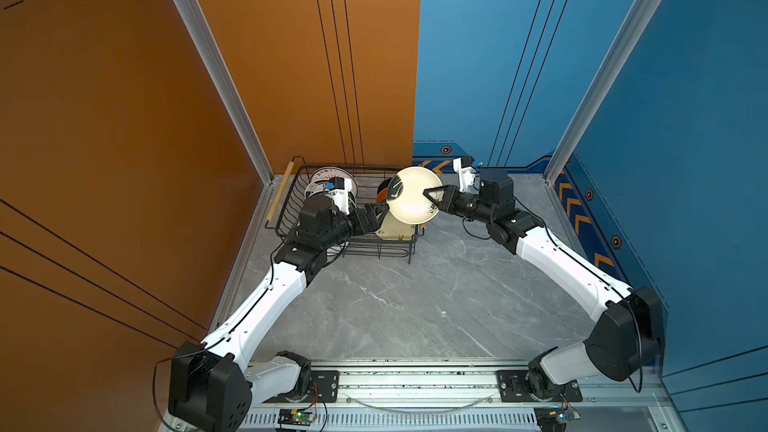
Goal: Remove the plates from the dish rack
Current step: 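Grasp the cream plate's rim with the left gripper while the right holds it, then pull the plate toward the robot with the left gripper while the right releases and withdraws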
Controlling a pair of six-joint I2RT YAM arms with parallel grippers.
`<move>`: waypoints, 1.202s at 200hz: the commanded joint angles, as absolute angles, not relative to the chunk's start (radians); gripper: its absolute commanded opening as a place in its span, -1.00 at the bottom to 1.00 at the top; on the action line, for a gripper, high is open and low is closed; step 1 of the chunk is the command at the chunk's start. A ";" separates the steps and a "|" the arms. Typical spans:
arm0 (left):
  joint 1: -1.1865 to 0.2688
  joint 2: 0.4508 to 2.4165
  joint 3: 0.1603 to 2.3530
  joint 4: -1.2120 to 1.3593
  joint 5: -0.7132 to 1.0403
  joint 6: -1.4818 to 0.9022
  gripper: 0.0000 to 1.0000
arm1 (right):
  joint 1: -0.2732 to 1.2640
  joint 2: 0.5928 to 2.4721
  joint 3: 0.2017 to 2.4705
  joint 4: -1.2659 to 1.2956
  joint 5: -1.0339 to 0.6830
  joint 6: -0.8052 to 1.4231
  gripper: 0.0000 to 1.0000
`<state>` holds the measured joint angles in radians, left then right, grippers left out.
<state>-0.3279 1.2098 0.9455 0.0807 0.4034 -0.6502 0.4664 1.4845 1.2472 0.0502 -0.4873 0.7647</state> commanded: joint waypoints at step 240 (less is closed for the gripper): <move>-0.340 1.382 1.019 0.246 0.690 -0.929 -1.00 | 0.364 1.511 1.201 0.248 -0.647 0.856 0.43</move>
<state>-0.3256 1.3792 0.9695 0.2729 0.6640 -0.9012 0.4404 1.5871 1.1957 0.3065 -0.6437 0.9123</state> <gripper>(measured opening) 0.113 0.678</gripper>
